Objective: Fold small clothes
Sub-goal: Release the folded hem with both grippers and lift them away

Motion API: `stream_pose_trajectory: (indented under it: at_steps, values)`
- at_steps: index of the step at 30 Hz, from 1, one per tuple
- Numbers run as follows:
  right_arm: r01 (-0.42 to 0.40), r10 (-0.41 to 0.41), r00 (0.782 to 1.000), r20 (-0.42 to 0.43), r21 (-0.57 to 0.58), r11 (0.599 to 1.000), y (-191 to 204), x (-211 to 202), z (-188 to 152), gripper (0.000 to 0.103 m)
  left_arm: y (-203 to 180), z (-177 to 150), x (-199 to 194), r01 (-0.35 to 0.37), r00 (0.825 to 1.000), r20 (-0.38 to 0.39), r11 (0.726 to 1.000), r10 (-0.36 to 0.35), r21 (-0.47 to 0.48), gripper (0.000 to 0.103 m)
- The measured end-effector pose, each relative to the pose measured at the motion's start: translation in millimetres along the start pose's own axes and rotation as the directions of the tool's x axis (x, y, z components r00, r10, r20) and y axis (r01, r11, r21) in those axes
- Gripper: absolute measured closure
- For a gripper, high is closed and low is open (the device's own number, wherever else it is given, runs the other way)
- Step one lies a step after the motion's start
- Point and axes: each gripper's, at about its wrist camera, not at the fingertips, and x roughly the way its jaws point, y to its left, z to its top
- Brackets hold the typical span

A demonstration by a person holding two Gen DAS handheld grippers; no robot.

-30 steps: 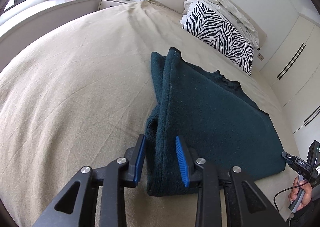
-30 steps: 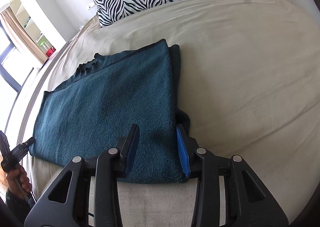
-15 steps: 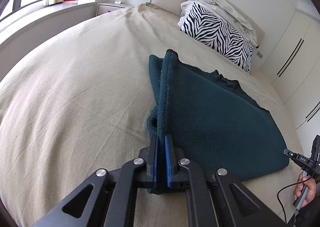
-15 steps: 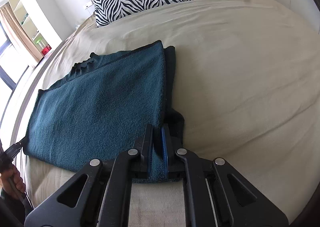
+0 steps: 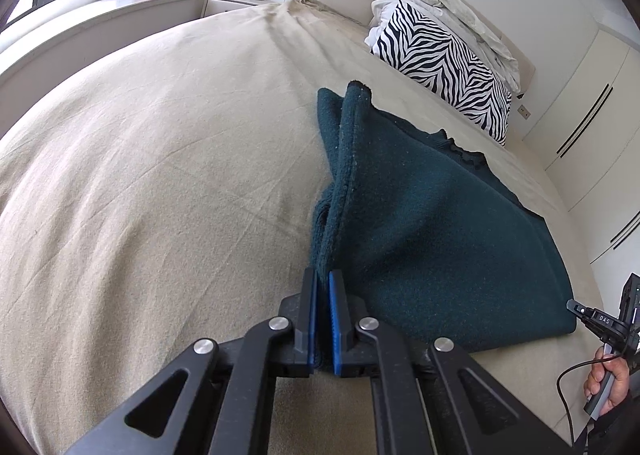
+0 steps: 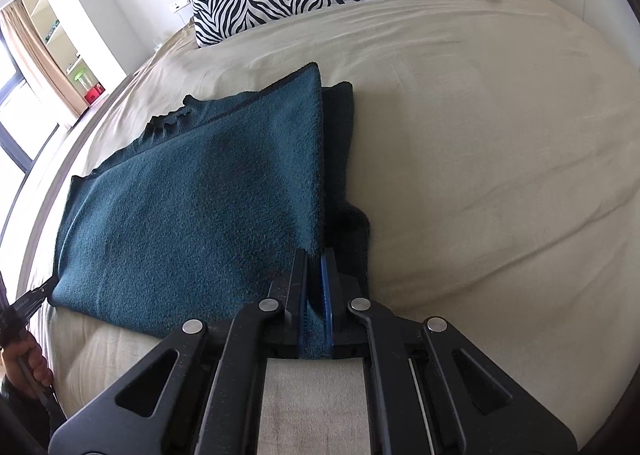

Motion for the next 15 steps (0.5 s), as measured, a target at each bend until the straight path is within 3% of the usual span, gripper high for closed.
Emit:
stream_pose_trajectory:
  at_steps: [8,15]
  values:
    - [-0.082,0.084,0.996,-0.005,0.121,0.989,-16,-1,-2,0.098,2,1,2,0.013,1.000,-0.008,1.000,-0.013,-0.017,0.096]
    - [-0.106,0.111,0.994,-0.017,0.184,0.977,-24,-7,-4,0.098,5,2,2,0.011,1.000,-0.011,1.000,-0.012,-0.011,0.096]
